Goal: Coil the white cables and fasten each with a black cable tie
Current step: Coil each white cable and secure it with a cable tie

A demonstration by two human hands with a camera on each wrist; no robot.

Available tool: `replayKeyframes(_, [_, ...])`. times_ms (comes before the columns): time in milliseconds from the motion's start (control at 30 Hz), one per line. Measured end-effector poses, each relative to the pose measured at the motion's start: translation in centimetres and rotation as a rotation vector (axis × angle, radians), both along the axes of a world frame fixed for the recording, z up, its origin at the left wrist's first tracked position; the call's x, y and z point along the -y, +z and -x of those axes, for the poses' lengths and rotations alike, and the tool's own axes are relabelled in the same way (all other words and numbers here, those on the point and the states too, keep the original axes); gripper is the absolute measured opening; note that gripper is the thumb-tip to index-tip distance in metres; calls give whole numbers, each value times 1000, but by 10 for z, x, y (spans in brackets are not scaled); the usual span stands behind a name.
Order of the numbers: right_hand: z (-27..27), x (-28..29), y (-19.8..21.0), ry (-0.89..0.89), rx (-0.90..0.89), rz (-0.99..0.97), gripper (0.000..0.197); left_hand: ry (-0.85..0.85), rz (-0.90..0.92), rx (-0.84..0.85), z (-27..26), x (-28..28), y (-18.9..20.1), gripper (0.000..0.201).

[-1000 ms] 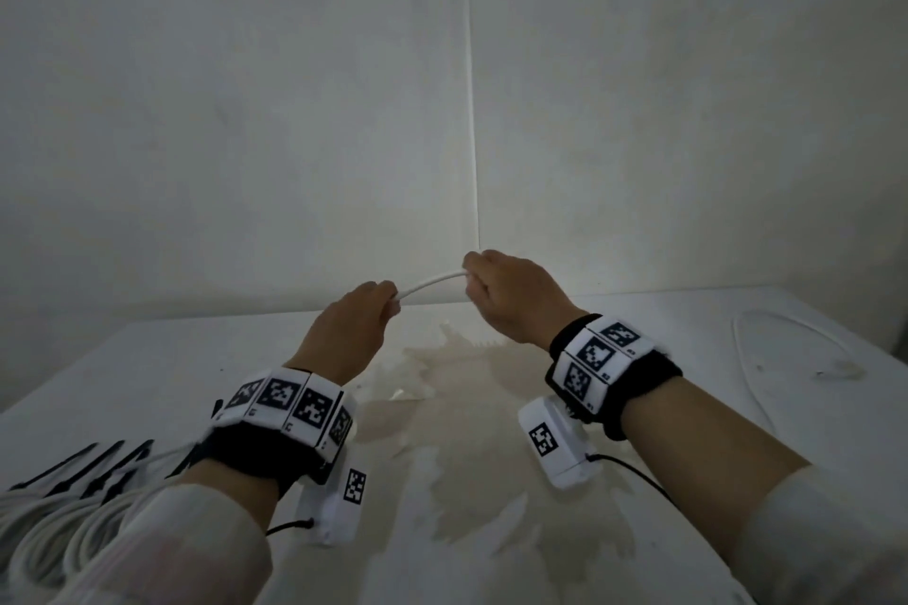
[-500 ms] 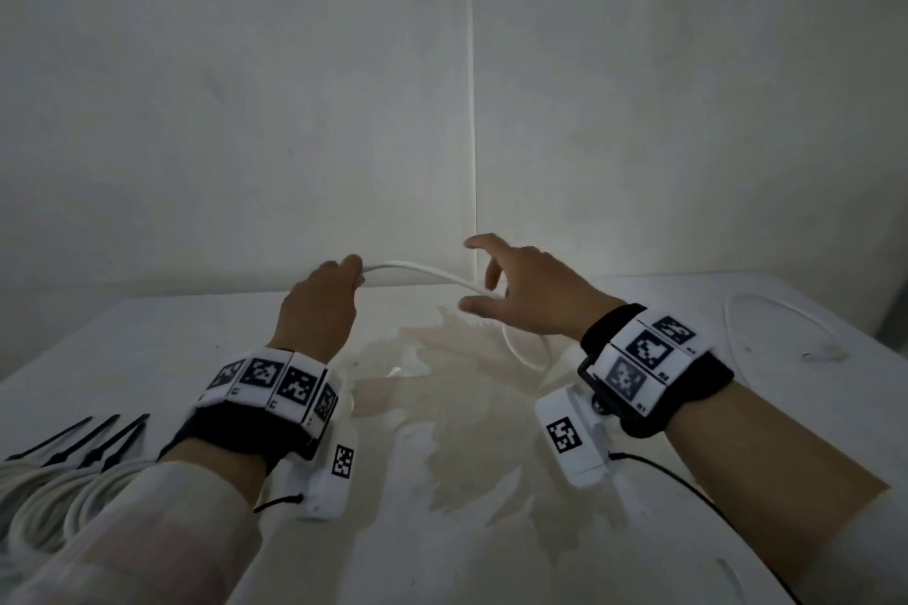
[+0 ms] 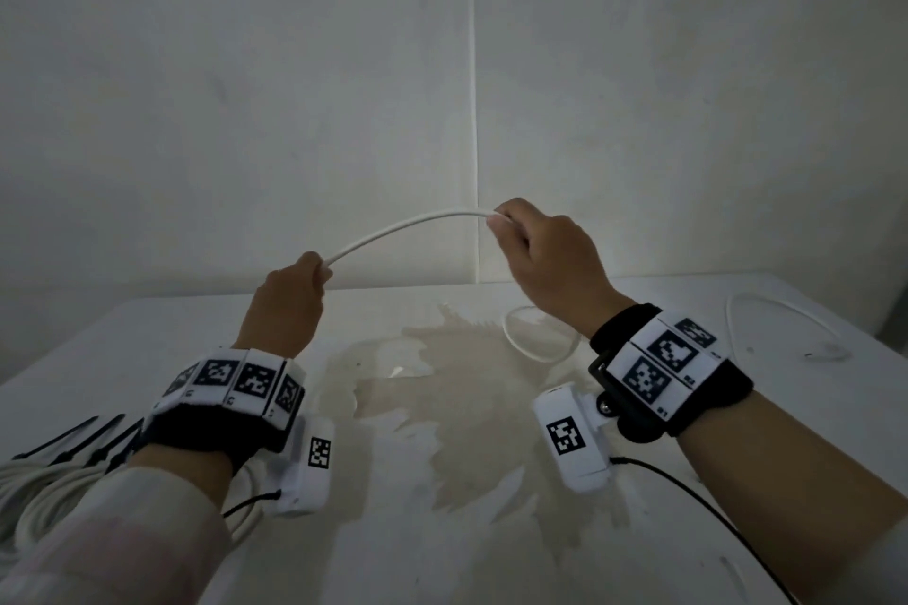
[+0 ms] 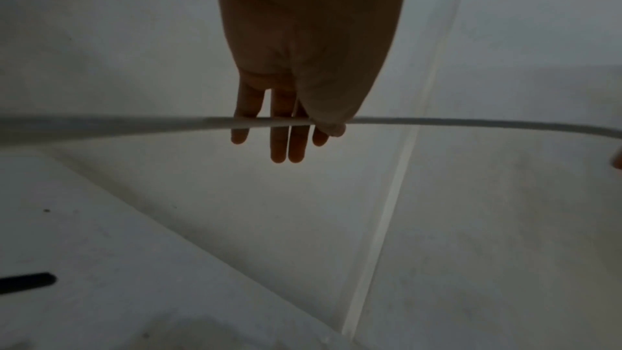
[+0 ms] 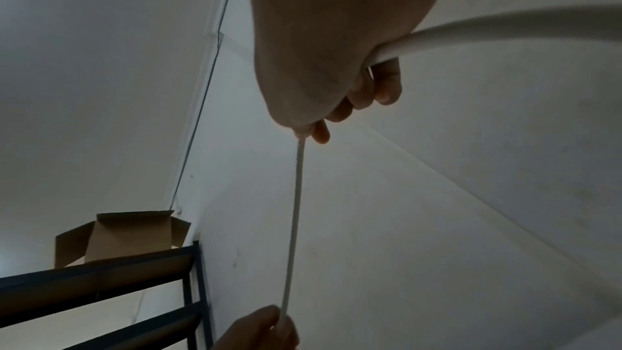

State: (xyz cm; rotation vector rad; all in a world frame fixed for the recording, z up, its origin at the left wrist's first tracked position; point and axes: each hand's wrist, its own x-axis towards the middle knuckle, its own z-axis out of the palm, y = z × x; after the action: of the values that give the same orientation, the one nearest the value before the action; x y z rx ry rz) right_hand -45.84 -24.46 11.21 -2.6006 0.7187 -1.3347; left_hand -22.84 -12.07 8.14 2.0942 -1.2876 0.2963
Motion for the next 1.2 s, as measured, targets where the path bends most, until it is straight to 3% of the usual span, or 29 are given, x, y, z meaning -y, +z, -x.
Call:
replayKeyframes(167, [21,19,0,-144,13,-105,27,38,71,-193,-12,-6,-1,20])
replayKeyframes(267, [24,24,-6,-187,-209,-147,35,41,111,-209,-3,-4,3,26])
replayKeyframes(367, [17,15,-18,-258,-477,-59,39,35,212,-312,7,0,10,33])
replayKeyframes(467, [7,4,-29,-310,-638,-7,38,-30,276,-299,16,1,13,36])
replayKeyframes(567, [-2,-4,-35,-355,-600,16,23,-83,310,-263,20,0,12,34])
replayKeyframes(667, [-9,-19,-32,-331,-650,152,25,-128,302,-219,20,-3,7,29])
replayKeyframes(733, [-17,-23,-40,-292,-717,193,25,-152,293,-175,24,-5,3,27])
replayKeyframes(933, [-27,-38,-47,-78,-679,272,20,-256,274,-220,42,-7,-4,24])
replayKeyframes(1067, [-34,-45,-46,85,-557,364,32,-270,213,-197,55,-8,-3,21])
replayKeyframes(1200, [-34,-51,-33,221,-373,282,14,-309,173,-287,61,-8,-8,26])
